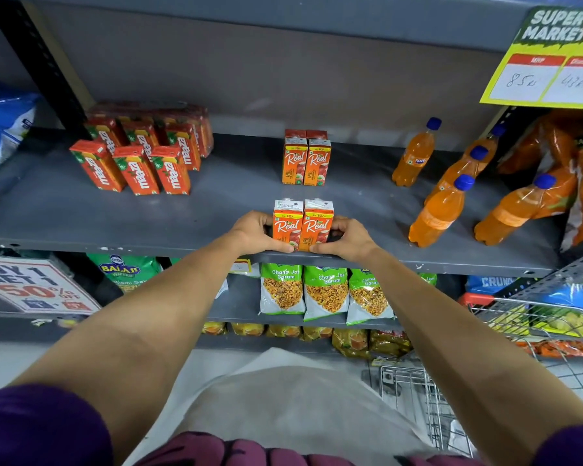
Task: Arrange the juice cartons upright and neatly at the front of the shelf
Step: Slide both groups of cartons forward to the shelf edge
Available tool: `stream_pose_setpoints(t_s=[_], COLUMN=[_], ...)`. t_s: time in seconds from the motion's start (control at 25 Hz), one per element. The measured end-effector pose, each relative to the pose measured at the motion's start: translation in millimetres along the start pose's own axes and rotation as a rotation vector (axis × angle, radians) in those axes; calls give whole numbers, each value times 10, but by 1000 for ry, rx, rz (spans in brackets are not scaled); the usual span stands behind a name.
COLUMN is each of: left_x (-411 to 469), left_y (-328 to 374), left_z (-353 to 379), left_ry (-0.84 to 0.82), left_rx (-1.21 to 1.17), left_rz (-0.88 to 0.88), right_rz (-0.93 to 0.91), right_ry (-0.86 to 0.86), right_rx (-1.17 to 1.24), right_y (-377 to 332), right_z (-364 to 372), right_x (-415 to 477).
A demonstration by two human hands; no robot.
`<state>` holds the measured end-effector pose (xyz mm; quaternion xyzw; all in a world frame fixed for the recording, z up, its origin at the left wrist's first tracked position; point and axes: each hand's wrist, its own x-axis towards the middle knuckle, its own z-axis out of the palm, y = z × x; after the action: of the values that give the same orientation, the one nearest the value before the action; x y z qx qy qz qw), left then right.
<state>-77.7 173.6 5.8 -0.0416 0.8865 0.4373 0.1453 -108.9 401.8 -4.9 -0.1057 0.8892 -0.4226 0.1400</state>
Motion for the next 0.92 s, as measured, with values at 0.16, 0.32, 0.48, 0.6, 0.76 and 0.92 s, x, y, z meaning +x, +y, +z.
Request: stream_pose_setpoints(t_s=[0.16,0.32,0.48,0.6,0.76,0.92], left_x=[-16,-7,21,21,1,-2], left_y=[-16,-13,-24,-10,9,19], left_z=[19,5,-2,32,56,66], left_ry=[1,-20,-31,28,60,72], left_rx=[-2,20,25,95,141,193], left_rz=[8,23,22,13,28,28], right_rz=[-16,-13,-27,-49,-39,-28], right_ry=[-1,-2,-10,-20,-53,-77], right_rx=[0,14,20,9,-4,-43], right_y=[-1,1,4,-11,-30,-79], right_z=[-4,-6,0,18,4,29], right_x=[-27,-43,-51,-63,-69,-77])
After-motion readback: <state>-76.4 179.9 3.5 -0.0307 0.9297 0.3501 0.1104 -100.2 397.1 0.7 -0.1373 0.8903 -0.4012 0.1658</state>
